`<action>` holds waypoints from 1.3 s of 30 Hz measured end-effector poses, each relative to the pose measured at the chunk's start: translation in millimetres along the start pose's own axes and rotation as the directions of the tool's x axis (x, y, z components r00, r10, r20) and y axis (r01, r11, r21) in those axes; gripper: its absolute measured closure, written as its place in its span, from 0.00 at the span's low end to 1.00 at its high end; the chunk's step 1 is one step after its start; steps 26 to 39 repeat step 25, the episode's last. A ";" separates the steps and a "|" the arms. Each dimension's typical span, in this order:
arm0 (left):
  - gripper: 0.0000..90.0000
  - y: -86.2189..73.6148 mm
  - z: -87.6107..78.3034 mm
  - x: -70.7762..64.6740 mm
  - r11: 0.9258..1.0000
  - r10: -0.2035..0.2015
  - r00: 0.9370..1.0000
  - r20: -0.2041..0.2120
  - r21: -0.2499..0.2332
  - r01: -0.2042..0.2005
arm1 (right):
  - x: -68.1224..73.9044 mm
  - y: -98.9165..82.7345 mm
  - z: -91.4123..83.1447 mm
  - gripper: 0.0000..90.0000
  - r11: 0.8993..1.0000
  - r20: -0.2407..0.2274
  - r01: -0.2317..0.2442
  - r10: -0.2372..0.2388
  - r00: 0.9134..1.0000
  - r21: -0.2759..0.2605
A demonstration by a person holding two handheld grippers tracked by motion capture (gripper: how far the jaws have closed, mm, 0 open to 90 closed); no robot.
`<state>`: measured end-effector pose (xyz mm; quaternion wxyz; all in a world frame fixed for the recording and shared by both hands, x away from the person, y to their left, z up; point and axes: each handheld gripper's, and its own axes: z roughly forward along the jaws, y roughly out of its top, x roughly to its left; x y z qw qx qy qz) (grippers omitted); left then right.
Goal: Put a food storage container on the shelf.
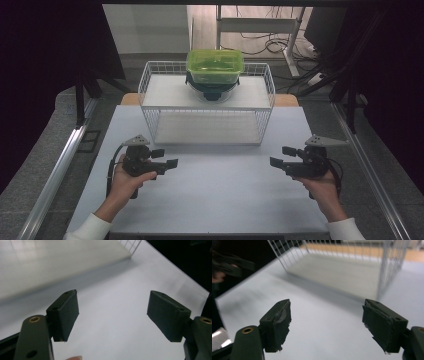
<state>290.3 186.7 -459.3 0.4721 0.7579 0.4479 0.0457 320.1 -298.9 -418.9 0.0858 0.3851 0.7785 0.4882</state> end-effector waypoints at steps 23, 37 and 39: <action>0.26 -30.9 11.0 2.6 0.998 0.028 0.997 -0.075 0.059 -0.024 | -6.0 -41.8 19.9 0.23 0.994 0.089 0.045 -0.054 0.995 0.100; 0.26 -30.9 11.0 3.5 0.998 0.028 0.996 -0.080 0.059 -0.024 | -5.5 -42.0 20.5 0.23 0.993 0.089 0.050 -0.060 0.994 0.106; 0.26 -30.9 11.0 3.5 0.998 0.028 0.996 -0.080 0.059 -0.024 | -5.5 -42.0 20.5 0.23 0.993 0.089 0.050 -0.060 0.994 0.106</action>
